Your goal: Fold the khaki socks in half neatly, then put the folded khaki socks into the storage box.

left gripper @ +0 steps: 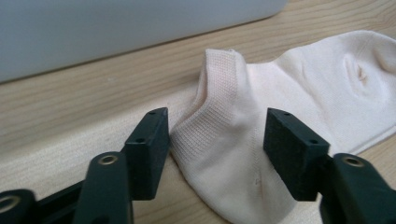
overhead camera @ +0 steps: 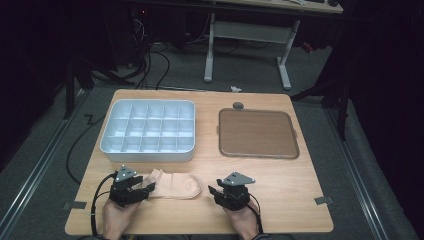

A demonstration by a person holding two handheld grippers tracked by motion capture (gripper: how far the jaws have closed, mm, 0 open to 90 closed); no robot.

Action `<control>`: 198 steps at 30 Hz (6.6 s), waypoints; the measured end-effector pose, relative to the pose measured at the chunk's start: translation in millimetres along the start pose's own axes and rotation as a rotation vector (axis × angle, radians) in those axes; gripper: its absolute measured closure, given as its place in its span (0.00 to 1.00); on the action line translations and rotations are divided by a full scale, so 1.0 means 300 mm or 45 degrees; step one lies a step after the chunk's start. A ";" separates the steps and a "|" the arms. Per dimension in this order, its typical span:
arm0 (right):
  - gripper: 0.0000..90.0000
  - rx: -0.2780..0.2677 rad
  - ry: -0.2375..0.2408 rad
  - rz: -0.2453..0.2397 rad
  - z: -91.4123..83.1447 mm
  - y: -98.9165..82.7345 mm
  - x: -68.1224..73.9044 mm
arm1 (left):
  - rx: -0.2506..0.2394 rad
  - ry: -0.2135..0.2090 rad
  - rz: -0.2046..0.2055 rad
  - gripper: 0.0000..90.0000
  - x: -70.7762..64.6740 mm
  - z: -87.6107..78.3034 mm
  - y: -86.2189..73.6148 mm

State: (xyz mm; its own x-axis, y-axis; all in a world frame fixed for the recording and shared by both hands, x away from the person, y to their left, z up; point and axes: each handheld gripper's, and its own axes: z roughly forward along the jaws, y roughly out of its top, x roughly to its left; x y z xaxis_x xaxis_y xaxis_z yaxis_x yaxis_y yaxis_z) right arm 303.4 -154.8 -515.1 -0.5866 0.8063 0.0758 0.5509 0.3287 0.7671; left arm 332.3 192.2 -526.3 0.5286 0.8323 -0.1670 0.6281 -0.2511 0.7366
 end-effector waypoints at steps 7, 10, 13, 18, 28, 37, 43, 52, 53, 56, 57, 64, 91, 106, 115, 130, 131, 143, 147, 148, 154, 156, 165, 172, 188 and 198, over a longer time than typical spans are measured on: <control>0.66 0.007 0.018 -0.026 0.028 0.020 0.033 | 0.010 0.004 -0.002 0.50 -0.002 0.004 0.000; 0.66 0.007 0.027 -0.029 0.033 0.026 0.041 | 0.009 0.005 -0.004 0.50 -0.003 0.005 0.000; 0.66 0.001 0.048 -0.028 0.045 0.036 0.054 | 0.015 0.010 0.007 0.51 -0.005 0.009 0.000; 0.66 0.020 0.057 -0.043 0.068 0.046 0.077 | 0.037 0.020 0.019 0.50 -0.008 0.019 0.000; 0.80 0.096 0.028 -0.070 0.122 0.046 0.085 | 0.037 0.055 0.088 0.56 -0.021 0.017 -0.007; 0.93 0.127 0.010 -0.112 0.122 0.044 0.092 | 0.034 0.046 0.097 0.75 -0.019 0.016 -0.008; 0.95 0.121 0.023 -0.090 0.122 0.042 0.088 | 0.038 0.013 0.088 0.87 -0.020 0.017 -0.007; 0.96 0.117 0.032 -0.083 0.109 0.048 0.081 | 0.021 -0.047 0.052 0.90 -0.017 0.008 0.001; 0.96 0.107 0.031 -0.089 0.104 0.047 0.079 | 0.020 -0.059 0.048 0.90 -0.020 0.005 0.003; 0.96 0.091 0.032 -0.080 0.091 0.043 0.070 | 0.013 -0.081 0.053 0.90 -0.028 -0.002 0.008; 0.96 0.091 0.032 -0.080 0.091 0.043 0.070 | 0.013 -0.081 0.053 0.90 -0.028 -0.002 0.008; 0.96 0.084 0.023 -0.064 0.056 0.035 0.047 | 0.009 -0.117 0.077 0.90 -0.055 -0.001 0.041; 0.96 0.049 -0.082 -0.045 -0.047 0.038 -0.054 | -0.038 -0.249 0.079 0.90 -0.146 0.061 0.117; 0.96 0.067 -0.117 0.014 -0.054 -0.013 -0.099 | 0.045 -0.232 0.111 0.90 -0.183 0.133 0.112; 0.96 0.096 -0.138 0.035 -0.046 -0.038 -0.114 | 0.085 -0.197 0.141 0.85 -0.203 0.172 0.109; 0.72 0.000 -0.140 0.078 -0.081 -0.048 -0.128 | 0.072 -0.144 0.113 0.49 -0.214 0.144 0.103; 0.72 -0.011 -0.142 0.072 -0.087 -0.044 -0.123 | 0.076 -0.138 0.115 0.49 -0.216 0.141 0.099; 0.97 -0.071 0.066 -0.040 -0.065 0.031 -0.007 | 0.029 -0.142 0.053 0.52 -0.196 0.140 0.060; 0.97 -0.037 0.110 -0.035 -0.007 0.031 0.028 | 0.037 -0.125 0.076 0.52 -0.203 0.141 0.062; 0.97 -0.019 0.122 -0.051 0.019 0.032 0.049 | 0.040 -0.122 0.080 0.52 -0.204 0.142 0.063; 0.97 0.016 0.124 -0.062 0.082 0.032 0.086 | 0.026 -0.112 0.110 0.53 -0.208 0.147 0.060; 0.97 0.028 0.099 -0.059 0.095 0.031 0.090 | 0.017 -0.104 0.125 0.55 -0.209 0.147 0.057; 0.94 0.074 0.058 -0.070 0.113 0.017 0.103 | 0.001 -0.094 0.187 0.62 -0.206 0.148 0.051; 0.94 0.052 0.064 -0.072 0.114 0.008 0.100 | 0.047 -0.082 0.191 0.66 -0.220 0.153 0.070; 0.94 0.054 0.080 -0.065 0.111 0.005 0.098 | 0.104 -0.156 0.146 0.89 -0.231 0.169 0.095; 0.94 0.053 0.077 -0.063 0.110 0.004 0.097 | 0.105 -0.240 0.103 0.94 -0.217 0.167 0.094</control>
State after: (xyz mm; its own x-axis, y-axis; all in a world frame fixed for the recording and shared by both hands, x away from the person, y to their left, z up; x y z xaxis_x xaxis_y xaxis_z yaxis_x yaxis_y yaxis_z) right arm 306.4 -114.7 -533.0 -0.6475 0.7581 0.0777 0.5439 0.3883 0.7439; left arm 344.2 106.0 -527.7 0.6720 0.7023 -0.2349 0.6195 -0.3593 0.6980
